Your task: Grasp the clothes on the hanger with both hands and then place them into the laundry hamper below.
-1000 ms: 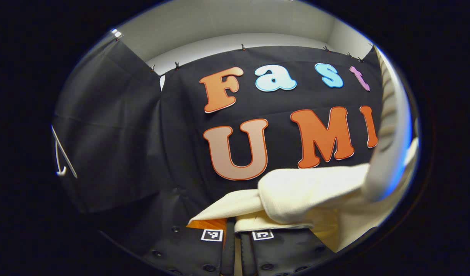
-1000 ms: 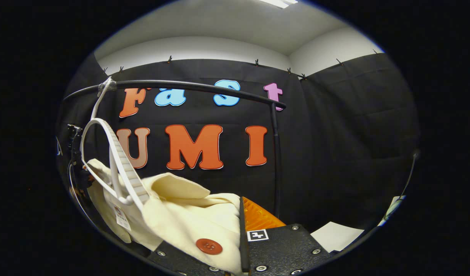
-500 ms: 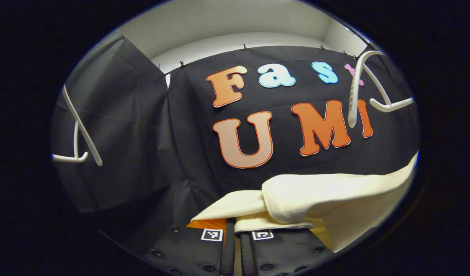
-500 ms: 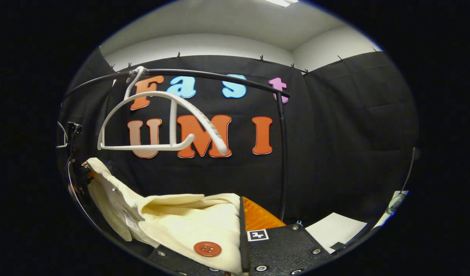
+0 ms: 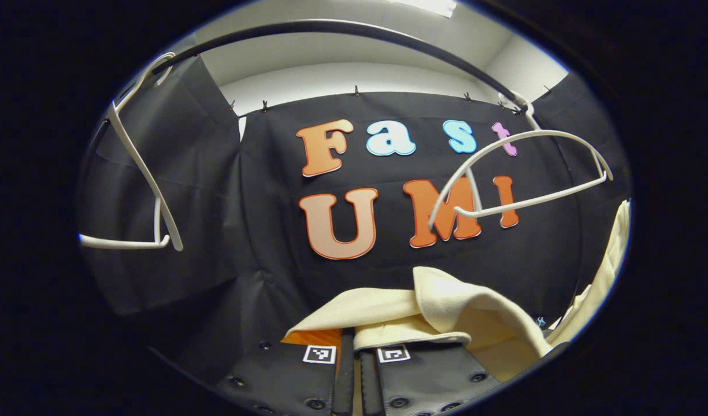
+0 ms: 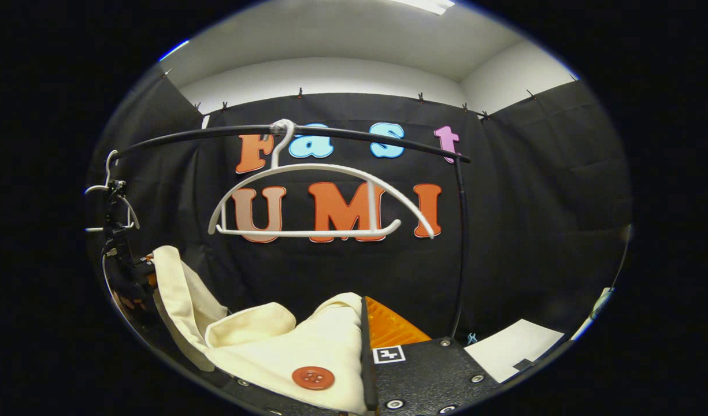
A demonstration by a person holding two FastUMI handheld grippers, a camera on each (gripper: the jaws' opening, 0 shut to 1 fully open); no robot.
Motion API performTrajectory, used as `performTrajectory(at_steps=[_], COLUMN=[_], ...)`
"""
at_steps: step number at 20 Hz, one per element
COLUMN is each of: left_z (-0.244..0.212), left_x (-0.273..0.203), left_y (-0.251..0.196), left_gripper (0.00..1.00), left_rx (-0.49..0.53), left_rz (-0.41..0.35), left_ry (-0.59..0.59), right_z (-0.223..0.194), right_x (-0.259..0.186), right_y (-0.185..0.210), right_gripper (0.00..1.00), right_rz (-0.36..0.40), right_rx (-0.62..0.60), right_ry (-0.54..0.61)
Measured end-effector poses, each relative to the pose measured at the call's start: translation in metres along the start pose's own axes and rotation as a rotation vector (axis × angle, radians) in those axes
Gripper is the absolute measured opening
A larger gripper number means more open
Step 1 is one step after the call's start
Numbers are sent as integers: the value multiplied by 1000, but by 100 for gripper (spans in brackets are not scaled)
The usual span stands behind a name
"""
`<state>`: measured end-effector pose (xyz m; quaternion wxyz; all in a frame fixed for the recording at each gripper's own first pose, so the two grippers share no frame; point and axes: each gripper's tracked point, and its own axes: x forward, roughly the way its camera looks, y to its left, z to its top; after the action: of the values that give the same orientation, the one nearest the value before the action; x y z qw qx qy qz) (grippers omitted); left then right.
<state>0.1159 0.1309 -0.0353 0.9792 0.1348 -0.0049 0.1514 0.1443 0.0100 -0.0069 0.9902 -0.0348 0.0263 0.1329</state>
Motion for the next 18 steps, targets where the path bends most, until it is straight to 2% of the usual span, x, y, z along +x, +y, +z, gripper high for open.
performTrajectory(at_steps=[5,11,12,18], left_z=[-41,-136,-155,-255], left_x=[-40,-79,-85,-118], left_y=[-73,-147,-157,-189], left_gripper=[9,11,9,11], left_rx=[-130,-185,-178,-166], left_rz=[-188,-369,-381,-441], left_ry=[101,340,384,625], right_z=[-49,-171,-193,-294], right_x=[-9,-2,-3,-7], right_y=[54,82,84,78], right_gripper=[10,10,10,10], right_rz=[76,90,86,41], right_rx=[61,107,118,106], right_ry=[80,328,371,547])
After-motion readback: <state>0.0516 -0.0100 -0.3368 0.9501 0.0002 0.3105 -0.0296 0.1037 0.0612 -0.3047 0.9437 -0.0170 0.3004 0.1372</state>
